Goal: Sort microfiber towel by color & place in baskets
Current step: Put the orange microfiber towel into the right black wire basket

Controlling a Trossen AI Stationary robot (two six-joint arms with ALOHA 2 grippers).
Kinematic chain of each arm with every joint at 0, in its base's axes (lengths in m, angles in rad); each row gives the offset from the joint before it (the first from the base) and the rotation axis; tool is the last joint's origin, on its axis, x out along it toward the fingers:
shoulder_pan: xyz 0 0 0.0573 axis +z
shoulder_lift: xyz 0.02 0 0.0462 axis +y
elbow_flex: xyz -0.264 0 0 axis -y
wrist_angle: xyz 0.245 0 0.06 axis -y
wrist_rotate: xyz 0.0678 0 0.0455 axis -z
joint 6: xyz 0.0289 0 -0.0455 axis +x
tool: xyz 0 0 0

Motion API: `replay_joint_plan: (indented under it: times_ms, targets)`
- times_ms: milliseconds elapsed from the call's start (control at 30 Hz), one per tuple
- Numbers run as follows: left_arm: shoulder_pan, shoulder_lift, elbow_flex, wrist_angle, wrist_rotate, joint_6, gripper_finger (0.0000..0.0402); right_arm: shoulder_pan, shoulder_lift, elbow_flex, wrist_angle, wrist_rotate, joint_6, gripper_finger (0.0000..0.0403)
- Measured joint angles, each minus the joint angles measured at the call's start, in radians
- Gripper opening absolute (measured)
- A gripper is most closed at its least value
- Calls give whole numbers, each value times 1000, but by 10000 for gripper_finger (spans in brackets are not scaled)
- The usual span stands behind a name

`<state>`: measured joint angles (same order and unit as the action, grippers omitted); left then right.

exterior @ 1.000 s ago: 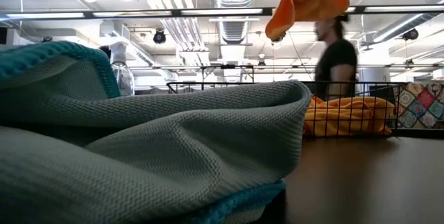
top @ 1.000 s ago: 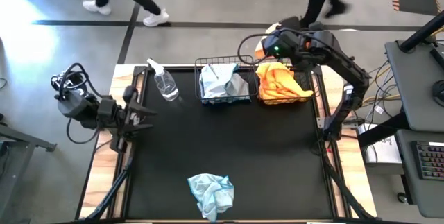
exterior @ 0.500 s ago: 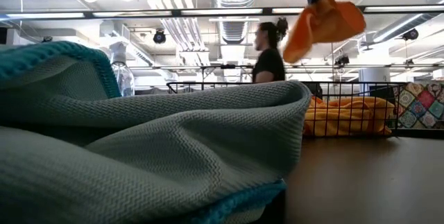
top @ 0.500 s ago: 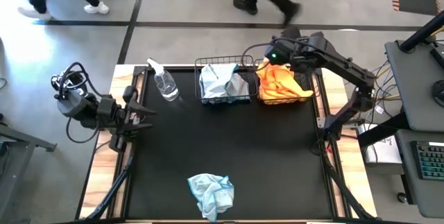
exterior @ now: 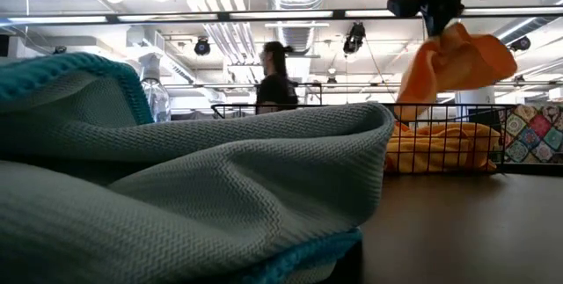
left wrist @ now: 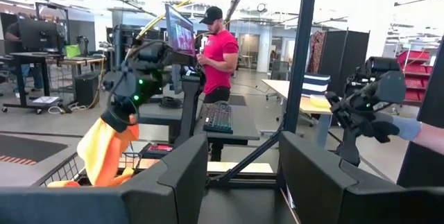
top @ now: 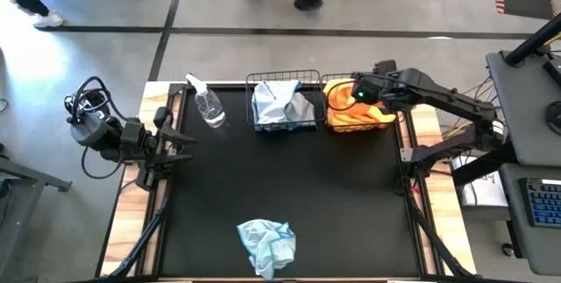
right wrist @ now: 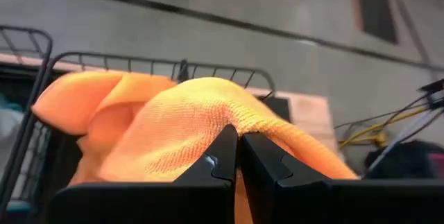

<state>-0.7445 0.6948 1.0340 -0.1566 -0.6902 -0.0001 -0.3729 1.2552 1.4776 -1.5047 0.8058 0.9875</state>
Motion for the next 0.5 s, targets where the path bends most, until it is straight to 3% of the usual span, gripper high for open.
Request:
replay_joint_plan:
  times_ms: [267, 500]
  targets:
    - [0, -3, 0, 0, 1, 2, 165, 0, -105, -213, 243, -48, 0, 19]
    - [0, -3, 0, 0, 1, -8, 165, 0, -122, -291, 317, -51, -2, 76]
